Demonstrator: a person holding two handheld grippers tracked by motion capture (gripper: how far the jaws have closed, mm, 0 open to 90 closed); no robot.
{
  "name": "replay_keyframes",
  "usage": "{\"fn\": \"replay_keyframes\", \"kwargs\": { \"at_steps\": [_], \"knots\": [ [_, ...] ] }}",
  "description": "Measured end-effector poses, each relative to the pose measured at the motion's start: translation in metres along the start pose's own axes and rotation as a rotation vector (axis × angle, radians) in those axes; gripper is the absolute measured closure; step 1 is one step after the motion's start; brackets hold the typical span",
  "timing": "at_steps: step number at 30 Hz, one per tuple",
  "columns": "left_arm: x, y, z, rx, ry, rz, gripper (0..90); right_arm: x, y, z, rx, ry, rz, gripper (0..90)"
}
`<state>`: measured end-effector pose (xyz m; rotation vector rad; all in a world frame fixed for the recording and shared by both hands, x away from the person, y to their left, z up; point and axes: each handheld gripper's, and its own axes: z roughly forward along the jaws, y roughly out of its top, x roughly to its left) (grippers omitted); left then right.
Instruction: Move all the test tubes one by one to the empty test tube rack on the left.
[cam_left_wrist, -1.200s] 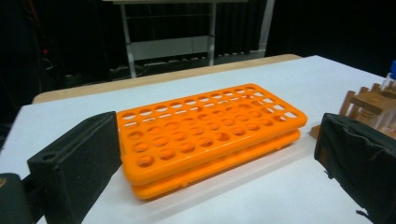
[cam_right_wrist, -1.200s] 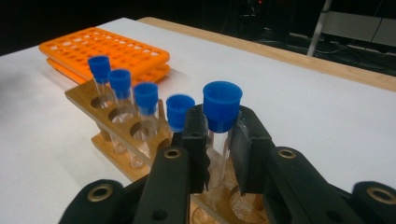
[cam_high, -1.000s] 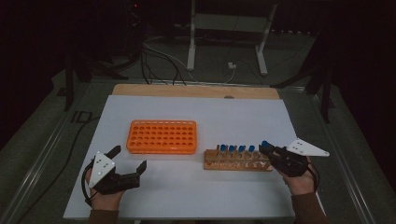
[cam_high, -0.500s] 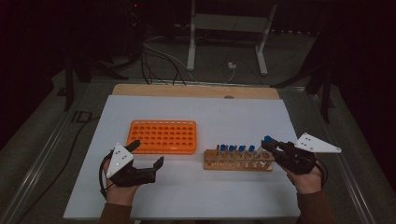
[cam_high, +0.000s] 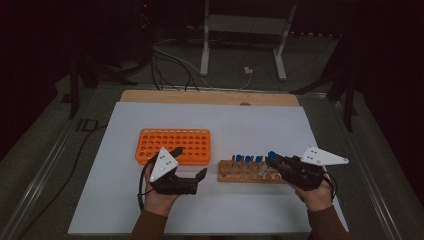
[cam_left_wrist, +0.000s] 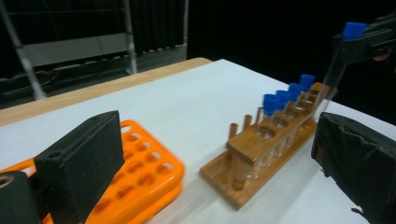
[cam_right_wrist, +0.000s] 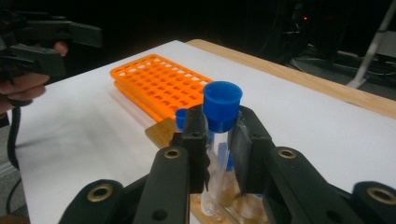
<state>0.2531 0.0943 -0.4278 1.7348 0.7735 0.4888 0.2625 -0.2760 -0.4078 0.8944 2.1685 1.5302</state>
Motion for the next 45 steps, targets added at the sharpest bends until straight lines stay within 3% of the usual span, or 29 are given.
{"fn": "replay_keyframes", "kwargs": {
  "at_steps": [10, 15, 19, 26, 32, 36, 40, 45],
  "knots": [
    [-0.022, 0.002, 0.029, 0.043, -0.081, 0.002, 5.7, 0.01, 0.002, 0.017, 0.008, 0.049, 0.002, 77.5],
    [-0.029, 0.003, 0.038, 0.066, -0.101, 0.018, 7.6, 0.017, 0.003, 0.025, 0.019, 0.074, 0.001, 77.5],
    [-0.038, 0.004, 0.047, 0.075, -0.088, 0.047, 9.2, 0.021, 0.004, 0.03, 0.019, 0.087, 0.0, 77.5],
    [-0.054, 0.005, 0.059, 0.088, -0.096, 0.094, 23.6, 0.031, 0.006, 0.041, 0.026, 0.107, -0.003, 77.5],
    [-0.064, 0.003, 0.064, 0.094, -0.154, 0.133, 49.5, 0.036, 0.006, 0.046, 0.03, 0.12, -0.007, 77.4],
    [-0.065, 0.003, 0.065, 0.097, -0.166, 0.141, 61.5, 0.037, 0.006, 0.047, 0.031, 0.123, -0.01, 77.4],
    [-0.064, 0.004, 0.065, 0.1, -0.182, 0.14, 68.2, 0.038, 0.006, 0.047, 0.031, 0.128, -0.01, 77.4],
    [-0.065, 0.004, 0.068, 0.112, -0.189, 0.141, 69.7, 0.037, 0.006, 0.048, 0.028, 0.133, -0.007, 77.5]
  ]
}}
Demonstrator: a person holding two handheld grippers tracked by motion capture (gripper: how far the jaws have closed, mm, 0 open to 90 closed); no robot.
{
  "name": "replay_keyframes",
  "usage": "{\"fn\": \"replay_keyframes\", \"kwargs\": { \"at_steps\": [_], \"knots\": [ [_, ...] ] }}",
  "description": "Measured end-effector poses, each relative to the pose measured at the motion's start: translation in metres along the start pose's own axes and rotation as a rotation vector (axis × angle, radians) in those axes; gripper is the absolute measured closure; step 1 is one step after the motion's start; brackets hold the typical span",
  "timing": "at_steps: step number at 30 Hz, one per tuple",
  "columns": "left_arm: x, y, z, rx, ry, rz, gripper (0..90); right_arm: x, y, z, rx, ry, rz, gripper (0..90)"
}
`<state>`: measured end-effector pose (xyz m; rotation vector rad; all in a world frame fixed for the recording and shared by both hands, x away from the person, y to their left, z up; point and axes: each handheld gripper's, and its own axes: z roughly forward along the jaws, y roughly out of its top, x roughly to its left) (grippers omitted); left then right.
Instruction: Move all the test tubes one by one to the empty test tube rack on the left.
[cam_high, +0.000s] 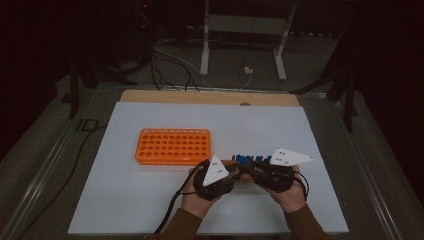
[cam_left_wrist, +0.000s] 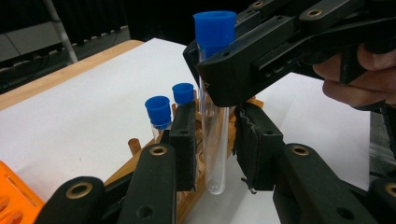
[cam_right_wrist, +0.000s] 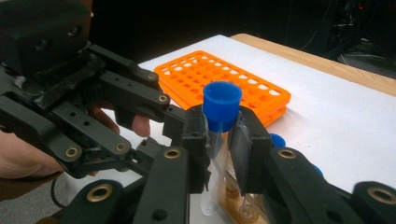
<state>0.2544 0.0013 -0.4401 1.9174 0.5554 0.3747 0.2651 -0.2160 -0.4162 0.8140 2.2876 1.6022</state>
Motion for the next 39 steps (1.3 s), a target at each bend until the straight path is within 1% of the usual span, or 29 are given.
{"fn": "replay_keyframes", "kwargs": {
  "at_steps": [7, 10, 14, 15, 17, 18, 21, 24, 25, 28, 29, 30, 31, 32, 36, 37, 38, 39],
  "knots": [
    [0.0, 0.0, 0.003, 0.001, -0.006, -0.005, 71.1, 0.0, 0.0, 0.0, -0.002, 0.008, 0.001, 77.4],
    [0.001, 0.0, 0.003, -0.002, -0.01, -0.009, 75.6, 0.001, 0.0, 0.001, -0.001, 0.014, -0.002, 77.5],
    [0.002, 0.001, 0.001, -0.002, -0.012, -0.004, 76.8, 0.001, 0.0, 0.0, -0.004, 0.019, -0.001, 76.8],
    [0.003, 0.001, 0.001, 0.0, -0.003, -0.007, 76.8, 0.0, 0.001, -0.001, -0.019, 0.027, 0.01, 68.0],
    [0.005, 0.0, 0.0, 0.0, 0.002, -0.015, 76.9, -0.001, 0.002, -0.003, -0.035, 0.033, 0.028, 58.0],
    [0.006, 0.001, 0.0, -0.003, 0.006, -0.018, 76.9, -0.003, 0.002, -0.005, -0.042, 0.031, 0.038, 54.3],
    [0.009, 0.001, -0.002, -0.003, 0.014, -0.025, 76.9, -0.006, 0.003, -0.009, -0.05, 0.017, 0.054, 41.9],
    [0.013, 0.0, -0.003, -0.01, 0.01, -0.036, 76.8, -0.009, 0.002, -0.012, -0.035, -0.021, 0.058, 28.9],
    [0.013, 0.0, -0.004, -0.012, 0.009, -0.035, 76.8, -0.01, 0.002, -0.012, -0.029, -0.029, 0.059, 26.4],
    [0.015, 0.0, -0.005, -0.016, 0.013, -0.042, 76.8, -0.013, -0.001, -0.015, -0.037, -0.058, 0.059, 18.6],
    [0.018, -0.001, -0.007, -0.019, 0.016, -0.045, 76.8, -0.014, -0.002, -0.016, -0.04, -0.07, 0.056, 16.2],
    [0.018, -0.001, -0.007, -0.019, 0.016, -0.045, 76.8, -0.014, -0.002, -0.016, -0.04, -0.07, 0.056, 16.2],
    [0.019, -0.001, -0.008, -0.021, 0.018, -0.051, 76.8, -0.015, -0.003, -0.018, -0.044, -0.094, 0.041, 13.3],
    [0.021, -0.001, -0.01, -0.022, 0.023, -0.054, 76.8, -0.015, -0.004, -0.019, -0.044, -0.103, 0.035, 10.2],
    [0.026, -0.002, -0.014, -0.029, 0.032, -0.058, 76.8, -0.016, -0.007, -0.024, -0.035, -0.146, 0.008, 5.8],
    [0.028, -0.002, -0.016, -0.031, 0.035, -0.06, 76.8, -0.016, -0.007, -0.024, -0.035, -0.146, 0.008, 5.8],
    [0.03, -0.002, -0.017, -0.033, 0.039, -0.064, 76.8, -0.017, -0.009, -0.027, -0.033, -0.168, -0.006, 4.1],
    [0.031, -0.002, -0.017, -0.035, 0.043, -0.065, 76.8, -0.017, -0.009, -0.027, -0.033, -0.168, -0.006, 4.1]
  ]
}}
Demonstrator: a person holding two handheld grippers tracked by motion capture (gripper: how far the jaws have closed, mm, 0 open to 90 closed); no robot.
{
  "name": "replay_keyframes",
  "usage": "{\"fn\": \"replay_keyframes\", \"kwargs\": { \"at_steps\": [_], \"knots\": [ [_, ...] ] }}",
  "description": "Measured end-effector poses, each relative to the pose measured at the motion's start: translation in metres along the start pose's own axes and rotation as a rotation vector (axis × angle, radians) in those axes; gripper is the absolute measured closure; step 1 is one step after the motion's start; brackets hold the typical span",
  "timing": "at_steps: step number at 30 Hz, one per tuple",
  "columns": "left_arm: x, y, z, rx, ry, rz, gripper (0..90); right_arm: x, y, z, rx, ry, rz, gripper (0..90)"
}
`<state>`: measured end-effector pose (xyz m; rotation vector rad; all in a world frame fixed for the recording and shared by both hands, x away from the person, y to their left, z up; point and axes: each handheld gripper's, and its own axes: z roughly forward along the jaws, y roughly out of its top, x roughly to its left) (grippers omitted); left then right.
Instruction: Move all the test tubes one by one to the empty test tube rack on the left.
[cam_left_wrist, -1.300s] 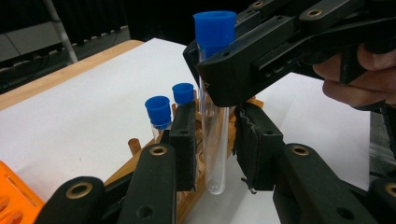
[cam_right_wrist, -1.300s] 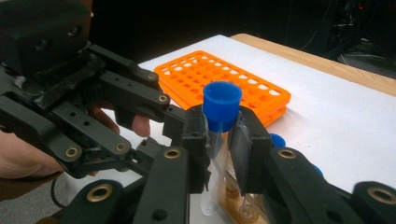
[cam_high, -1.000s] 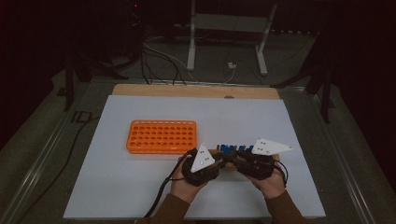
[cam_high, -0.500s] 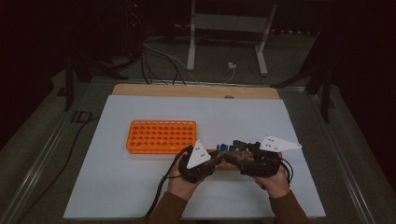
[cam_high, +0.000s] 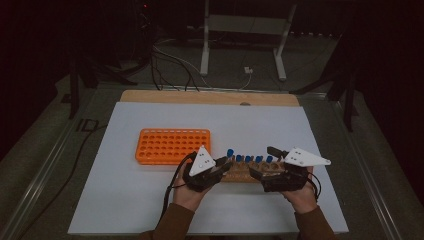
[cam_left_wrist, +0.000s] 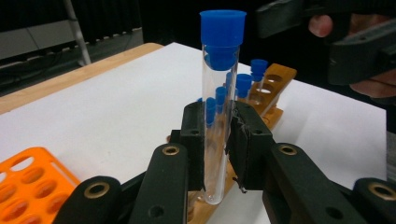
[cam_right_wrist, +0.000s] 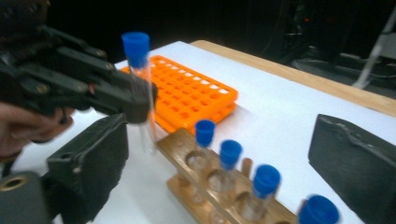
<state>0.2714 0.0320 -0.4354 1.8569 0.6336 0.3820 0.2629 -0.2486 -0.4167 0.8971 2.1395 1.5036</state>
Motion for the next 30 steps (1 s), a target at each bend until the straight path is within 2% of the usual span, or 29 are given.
{"fn": "replay_keyframes", "kwargs": {
  "at_steps": [2, 12, 25, 30],
  "knots": [
    [0.004, 0.0, -0.002, -0.001, 0.01, 0.0, 76.8, -0.003, -0.002, -0.004, -0.011, -0.029, -0.008, 2.5],
    [0.022, 0.0, -0.005, -0.014, 0.062, -0.005, 76.8, -0.013, -0.008, -0.015, -0.022, -0.065, 0.012, 1.0],
    [0.046, -0.005, 0.004, -0.032, 0.114, -0.015, 76.8, -0.025, -0.015, -0.029, -0.051, -0.091, 0.065, 1.1],
    [0.056, -0.009, 0.01, -0.021, 0.137, -0.026, 76.7, -0.028, -0.016, -0.031, -0.057, -0.094, 0.075, 1.1]
  ]
}}
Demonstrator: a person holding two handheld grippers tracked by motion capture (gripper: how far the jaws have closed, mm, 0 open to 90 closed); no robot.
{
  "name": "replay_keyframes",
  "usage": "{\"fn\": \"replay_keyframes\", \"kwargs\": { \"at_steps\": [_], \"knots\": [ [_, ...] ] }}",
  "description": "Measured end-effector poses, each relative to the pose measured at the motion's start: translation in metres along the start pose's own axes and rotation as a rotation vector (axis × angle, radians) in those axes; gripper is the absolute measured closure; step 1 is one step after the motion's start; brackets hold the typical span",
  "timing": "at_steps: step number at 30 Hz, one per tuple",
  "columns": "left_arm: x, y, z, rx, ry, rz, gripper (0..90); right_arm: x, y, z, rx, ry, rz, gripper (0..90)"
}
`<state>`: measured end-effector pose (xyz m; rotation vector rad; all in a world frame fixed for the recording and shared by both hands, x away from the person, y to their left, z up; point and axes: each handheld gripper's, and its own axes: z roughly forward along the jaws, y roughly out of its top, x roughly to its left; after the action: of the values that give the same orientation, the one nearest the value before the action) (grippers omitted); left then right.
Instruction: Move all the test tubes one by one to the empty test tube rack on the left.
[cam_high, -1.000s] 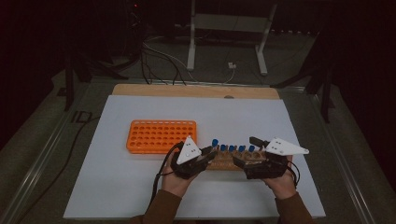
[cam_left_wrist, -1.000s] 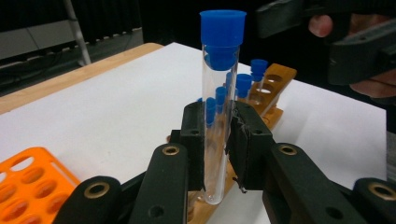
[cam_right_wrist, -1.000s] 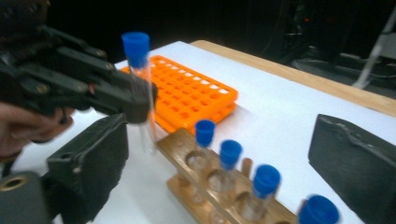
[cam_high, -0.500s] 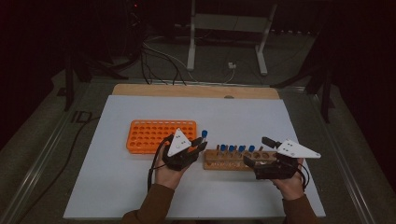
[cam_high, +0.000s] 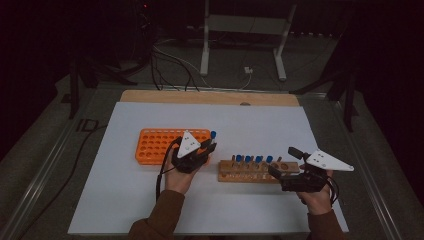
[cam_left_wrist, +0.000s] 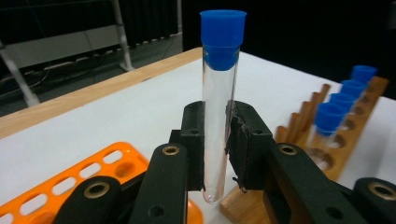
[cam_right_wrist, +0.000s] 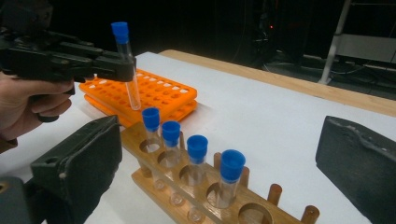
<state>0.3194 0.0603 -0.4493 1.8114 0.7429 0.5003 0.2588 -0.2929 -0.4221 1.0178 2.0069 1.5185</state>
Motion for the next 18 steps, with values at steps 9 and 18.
{"fn": "replay_keyframes", "kwargs": {
  "at_steps": [9, 18],
  "knots": [
    [0.011, -0.007, 0.007, 0.035, 0.031, -0.008, 76.7, -0.001, -0.001, 0.0, 0.001, 0.001, 0.007, 1.1],
    [0.017, -0.022, 0.014, 0.075, 0.067, -0.019, 76.9, -0.001, -0.002, 0.001, 0.006, 0.004, 0.008, 1.1]
  ]
}}
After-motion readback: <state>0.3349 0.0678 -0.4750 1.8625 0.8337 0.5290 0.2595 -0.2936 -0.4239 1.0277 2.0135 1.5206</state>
